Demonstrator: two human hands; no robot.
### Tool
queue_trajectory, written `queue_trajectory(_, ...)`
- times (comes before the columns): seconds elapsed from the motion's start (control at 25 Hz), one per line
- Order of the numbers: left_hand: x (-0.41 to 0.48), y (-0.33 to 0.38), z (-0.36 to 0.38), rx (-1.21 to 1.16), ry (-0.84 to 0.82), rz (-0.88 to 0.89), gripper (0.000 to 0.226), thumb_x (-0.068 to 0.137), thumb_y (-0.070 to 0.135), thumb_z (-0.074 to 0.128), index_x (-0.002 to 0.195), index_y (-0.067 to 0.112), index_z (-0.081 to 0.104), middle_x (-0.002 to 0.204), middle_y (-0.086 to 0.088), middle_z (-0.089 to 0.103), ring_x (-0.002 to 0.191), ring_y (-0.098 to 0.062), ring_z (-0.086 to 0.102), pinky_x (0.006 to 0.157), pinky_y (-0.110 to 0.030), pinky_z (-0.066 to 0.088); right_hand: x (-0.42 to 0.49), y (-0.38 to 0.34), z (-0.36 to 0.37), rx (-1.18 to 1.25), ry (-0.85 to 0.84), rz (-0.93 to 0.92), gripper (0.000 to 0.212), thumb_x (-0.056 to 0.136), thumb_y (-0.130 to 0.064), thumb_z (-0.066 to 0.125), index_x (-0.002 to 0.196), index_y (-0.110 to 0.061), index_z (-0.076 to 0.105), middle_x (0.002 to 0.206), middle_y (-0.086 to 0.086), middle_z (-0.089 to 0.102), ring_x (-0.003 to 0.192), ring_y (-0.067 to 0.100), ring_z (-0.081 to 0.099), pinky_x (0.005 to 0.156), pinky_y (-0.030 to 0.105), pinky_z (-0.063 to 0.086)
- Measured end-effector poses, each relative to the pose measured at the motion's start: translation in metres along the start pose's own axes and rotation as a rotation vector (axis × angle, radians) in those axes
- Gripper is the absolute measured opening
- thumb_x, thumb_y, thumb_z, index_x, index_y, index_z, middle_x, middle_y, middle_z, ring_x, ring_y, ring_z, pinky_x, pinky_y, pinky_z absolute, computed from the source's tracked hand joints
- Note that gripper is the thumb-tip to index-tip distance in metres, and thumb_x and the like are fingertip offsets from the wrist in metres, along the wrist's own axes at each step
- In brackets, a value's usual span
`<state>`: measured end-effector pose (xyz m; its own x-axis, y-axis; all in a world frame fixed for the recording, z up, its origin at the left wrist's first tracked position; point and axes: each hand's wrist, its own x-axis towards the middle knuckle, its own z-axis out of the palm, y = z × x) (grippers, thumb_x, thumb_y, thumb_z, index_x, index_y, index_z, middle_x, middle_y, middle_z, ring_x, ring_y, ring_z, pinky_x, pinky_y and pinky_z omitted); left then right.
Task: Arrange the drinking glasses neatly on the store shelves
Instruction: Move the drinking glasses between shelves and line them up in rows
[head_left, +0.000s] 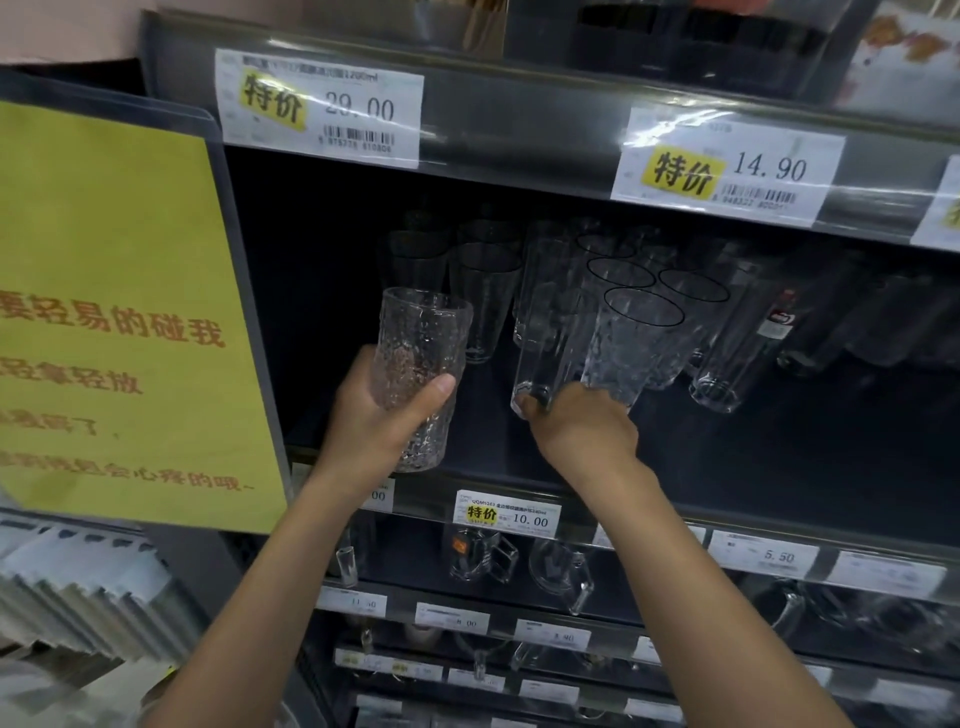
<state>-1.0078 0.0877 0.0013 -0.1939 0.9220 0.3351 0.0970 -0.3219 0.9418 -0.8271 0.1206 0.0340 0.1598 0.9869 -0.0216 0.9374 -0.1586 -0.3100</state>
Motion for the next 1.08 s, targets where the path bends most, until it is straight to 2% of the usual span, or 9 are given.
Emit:
queue_trajectory(0.08, -0.001, 0.002, 0.000, -0.008, -0.005, -0.003, 0.039, 0.070, 0.042, 0.071, 0.104, 0.031, 0.056, 0.098, 0.013, 0.068, 0.086, 0.009, 0.066, 0.070, -0.007, 0.049, 0.007, -0.004, 0.002, -0.003, -0.020, -0.006, 0.054, 0.103, -0.049, 0.037, 0.121, -0.004, 0.061, 0.126, 0.019, 0.061, 0.116, 0.037, 0.058, 0.084, 0.037, 0.047)
queue_trajectory(0.28, -0.002, 0.003, 0.000, -0.008, -0.019, 0.003, 0.039, 0.070, 0.040, 0.070, 0.105, 0.031, 0.055, 0.100, 0.012, 0.066, 0.085, 0.011, 0.065, 0.070, -0.006, 0.048, 0.022, -0.012, 0.014, 0.029, 0.012, 0.022, 0.055, 0.104, -0.047, 0.032, 0.127, -0.003, 0.057, 0.128, 0.019, 0.060, 0.118, 0.036, 0.058, 0.089, 0.039, 0.047)
queue_trajectory(0.56, 0.001, -0.003, 0.001, 0.015, -0.002, 0.025, 0.037, 0.076, 0.038, 0.080, 0.103, 0.031, 0.055, 0.098, 0.011, 0.067, 0.085, 0.010, 0.065, 0.071, -0.009, 0.050, 0.033, -0.016, 0.015, 0.053, -0.038, 0.052, 0.040, 0.104, -0.023, 0.041, 0.136, 0.000, 0.041, 0.140, 0.021, 0.050, 0.129, 0.038, 0.048, 0.098, 0.042, 0.044)
queue_trajectory(0.72, 0.001, -0.005, 0.000, 0.024, 0.000, 0.033, 0.039, 0.076, 0.036, 0.082, 0.104, 0.032, 0.055, 0.092, 0.019, 0.069, 0.087, 0.010, 0.065, 0.071, -0.008, 0.049, 0.036, -0.017, 0.015, 0.062, -0.053, 0.071, 0.040, 0.105, -0.022, 0.039, 0.138, 0.001, 0.039, 0.143, 0.021, 0.047, 0.132, 0.037, 0.045, 0.100, 0.042, 0.042)
queue_trajectory(0.92, 0.002, -0.008, 0.000, 0.042, 0.003, 0.040, 0.036, 0.074, 0.035, 0.074, 0.104, 0.033, 0.054, 0.091, 0.033, 0.068, 0.088, 0.010, 0.065, 0.072, -0.008, 0.049, 0.039, -0.017, 0.016, 0.049, -0.050, 0.070, 0.041, 0.103, -0.019, 0.040, 0.138, 0.003, 0.039, 0.142, 0.021, 0.048, 0.132, 0.037, 0.046, 0.101, 0.042, 0.042)
queue_trajectory(1.08, 0.002, -0.009, 0.000, 0.047, -0.003, 0.041, 0.038, 0.076, 0.038, 0.080, 0.104, 0.034, 0.054, 0.092, 0.034, 0.067, 0.090, 0.011, 0.065, 0.072, -0.006, 0.048, 0.040, -0.018, 0.015, 0.007, -0.065, 0.079, 0.042, 0.100, -0.013, 0.043, 0.139, 0.001, 0.042, 0.141, 0.020, 0.050, 0.130, 0.035, 0.048, 0.099, 0.041, 0.045)
